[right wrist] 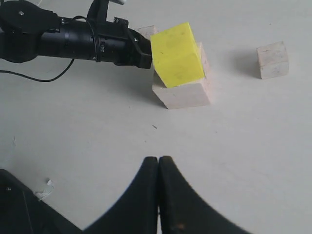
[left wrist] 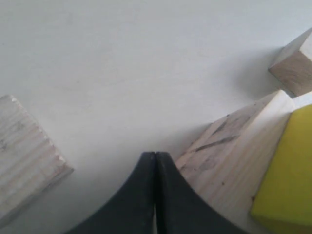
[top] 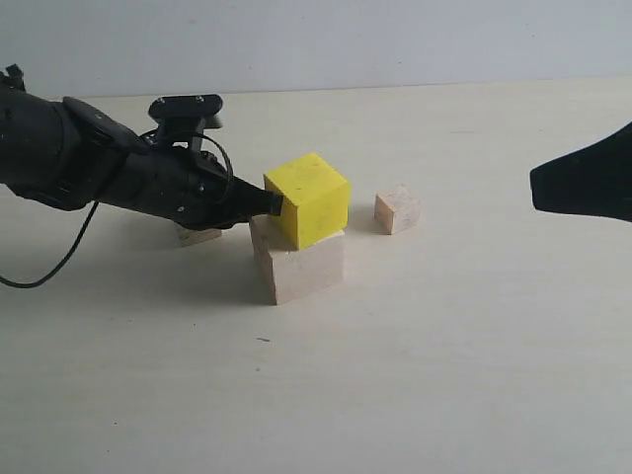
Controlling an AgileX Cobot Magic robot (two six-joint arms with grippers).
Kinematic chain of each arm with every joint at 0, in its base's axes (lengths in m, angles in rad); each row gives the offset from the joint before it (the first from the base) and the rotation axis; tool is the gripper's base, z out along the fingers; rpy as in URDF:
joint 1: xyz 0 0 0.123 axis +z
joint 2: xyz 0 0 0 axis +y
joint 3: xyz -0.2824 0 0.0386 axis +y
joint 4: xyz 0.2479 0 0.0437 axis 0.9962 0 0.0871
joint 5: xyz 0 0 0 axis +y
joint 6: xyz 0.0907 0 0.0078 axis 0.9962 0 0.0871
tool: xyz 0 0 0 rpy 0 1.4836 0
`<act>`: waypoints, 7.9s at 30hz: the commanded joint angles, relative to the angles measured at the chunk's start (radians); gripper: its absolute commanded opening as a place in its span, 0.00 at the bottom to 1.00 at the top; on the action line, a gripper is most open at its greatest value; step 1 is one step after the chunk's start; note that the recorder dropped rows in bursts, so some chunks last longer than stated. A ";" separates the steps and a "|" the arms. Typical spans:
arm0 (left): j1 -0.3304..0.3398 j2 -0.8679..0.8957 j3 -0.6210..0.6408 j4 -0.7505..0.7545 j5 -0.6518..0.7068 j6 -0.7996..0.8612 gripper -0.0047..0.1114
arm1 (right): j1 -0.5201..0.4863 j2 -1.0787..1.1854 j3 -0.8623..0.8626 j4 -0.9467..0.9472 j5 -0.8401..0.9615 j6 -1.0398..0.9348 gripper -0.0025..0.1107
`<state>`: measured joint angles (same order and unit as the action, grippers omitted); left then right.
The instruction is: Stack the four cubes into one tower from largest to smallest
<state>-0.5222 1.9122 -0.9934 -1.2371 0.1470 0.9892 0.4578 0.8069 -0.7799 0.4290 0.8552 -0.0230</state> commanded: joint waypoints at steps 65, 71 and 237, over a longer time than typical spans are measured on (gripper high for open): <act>0.024 -0.365 0.296 -0.054 0.056 0.013 0.04 | -0.004 0.933 -0.147 0.776 -0.434 -0.892 0.02; 0.024 -0.365 0.296 -0.054 0.056 0.013 0.04 | -0.004 0.933 -0.147 0.777 -0.434 -0.894 0.02; 0.024 -0.381 0.406 -0.507 0.207 0.581 0.04 | -0.004 0.788 0.095 0.407 -0.592 -0.577 0.04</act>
<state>-0.4993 1.5224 -0.5964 -1.7367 0.3178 1.5818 0.4578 1.5864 -0.6921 0.8458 0.2635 -0.6037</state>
